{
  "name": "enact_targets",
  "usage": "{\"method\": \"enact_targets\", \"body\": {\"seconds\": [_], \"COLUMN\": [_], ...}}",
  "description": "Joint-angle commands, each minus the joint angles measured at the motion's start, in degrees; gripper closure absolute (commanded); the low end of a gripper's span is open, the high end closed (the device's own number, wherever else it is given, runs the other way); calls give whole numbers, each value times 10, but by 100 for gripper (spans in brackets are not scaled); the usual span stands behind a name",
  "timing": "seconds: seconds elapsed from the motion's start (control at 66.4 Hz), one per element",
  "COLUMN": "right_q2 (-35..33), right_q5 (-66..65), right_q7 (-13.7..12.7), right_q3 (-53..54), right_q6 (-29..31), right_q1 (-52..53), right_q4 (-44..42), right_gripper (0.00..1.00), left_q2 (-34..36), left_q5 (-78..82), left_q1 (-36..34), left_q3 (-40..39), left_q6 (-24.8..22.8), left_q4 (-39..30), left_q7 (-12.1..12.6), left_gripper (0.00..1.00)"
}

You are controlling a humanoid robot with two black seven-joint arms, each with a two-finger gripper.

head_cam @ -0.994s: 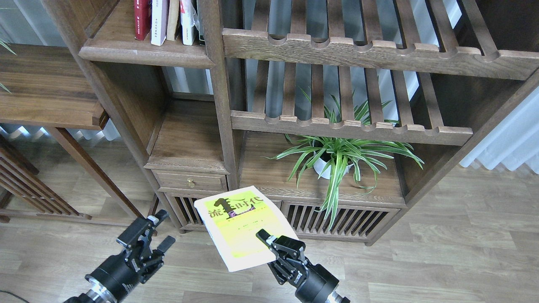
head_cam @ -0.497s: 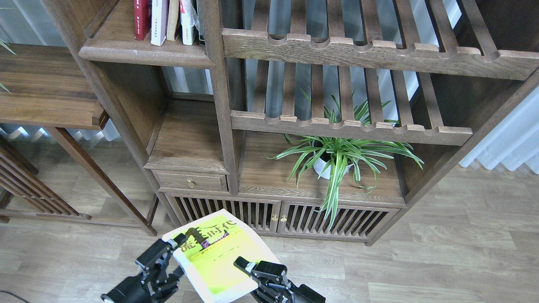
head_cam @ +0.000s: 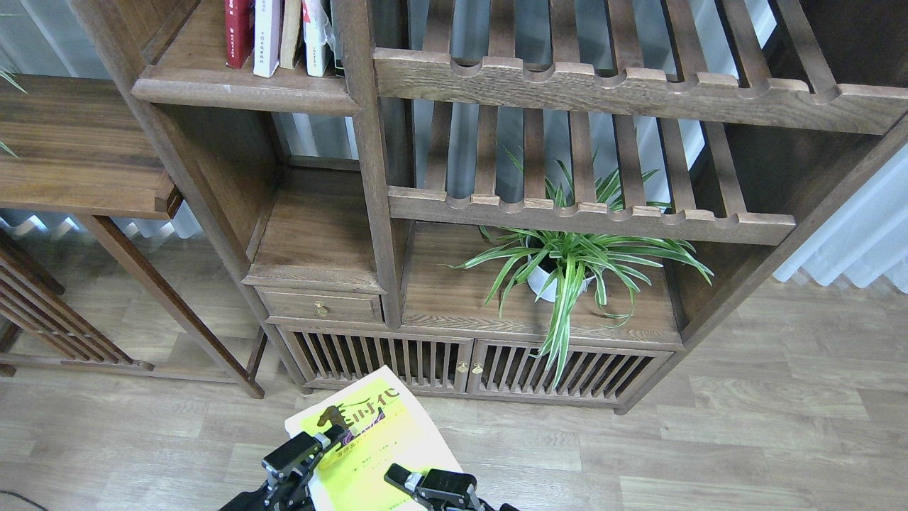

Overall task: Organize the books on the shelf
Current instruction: 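Bring the yellow-green book to the left gripper and grasp its edge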

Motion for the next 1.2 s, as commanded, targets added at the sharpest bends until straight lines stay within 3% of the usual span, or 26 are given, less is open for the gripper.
{"method": "enact_targets", "body": {"seconds": [0.0, 0.241, 0.407, 0.587, 0.678, 0.693, 0.738, 0.753, 0.798, 0.873, 0.919, 1.19], "right_q2": [0, -3, -3, -3, -3, -3, -4, -3, -5, -5, -2, 2], "right_q5": [0, 0, 0, 0, -2, -4, -8, -13, -23, -33, -33, -33], "right_q7": [1, 2, 2, 4, 8, 8, 9, 9, 12, 18, 24, 24], "right_q3": [0, 3, 5, 10, 10, 10, 10, 11, 11, 12, 19, 79], "right_q6": [0, 0, 0, 0, 0, 0, 0, 0, 0, 0, 0, 0], "right_q1": [-1, -4, -6, -6, -1, 1, 3, 6, 15, 23, 27, 31], "right_q4": [-1, -1, -1, -2, -3, -4, -4, -6, -13, -26, -42, -80], "right_gripper": [96, 95, 95, 91, 76, 66, 53, 43, 28, 14, 1, 1], "left_q2": [-13, -11, -13, -7, 9, 14, 19, 24, 35, 52, 66, 147], "left_q5": [0, 2, 3, 13, 17, 17, 17, 17, 17, 16, 16, 35], "left_q1": [-2, -2, 11, 17, 18, 18, 18, 18, 18, 18, 18, 18], "left_q3": [1, 4, 4, -7, -10, -10, -11, -12, -16, -21, -22, -64], "left_q6": [0, 0, 0, 0, 0, 0, 0, 0, 0, 0, 0, 0], "left_q4": [9, 9, 8, 9, 10, 10, 10, 10, 10, 10, 9, 6], "left_q7": [0, 4, 51, 57, 57, 57, 57, 57, 56, 53, 50, 49], "left_gripper": [95, 99, 100, 100, 100, 100, 100, 100, 100, 100, 100, 100]}}
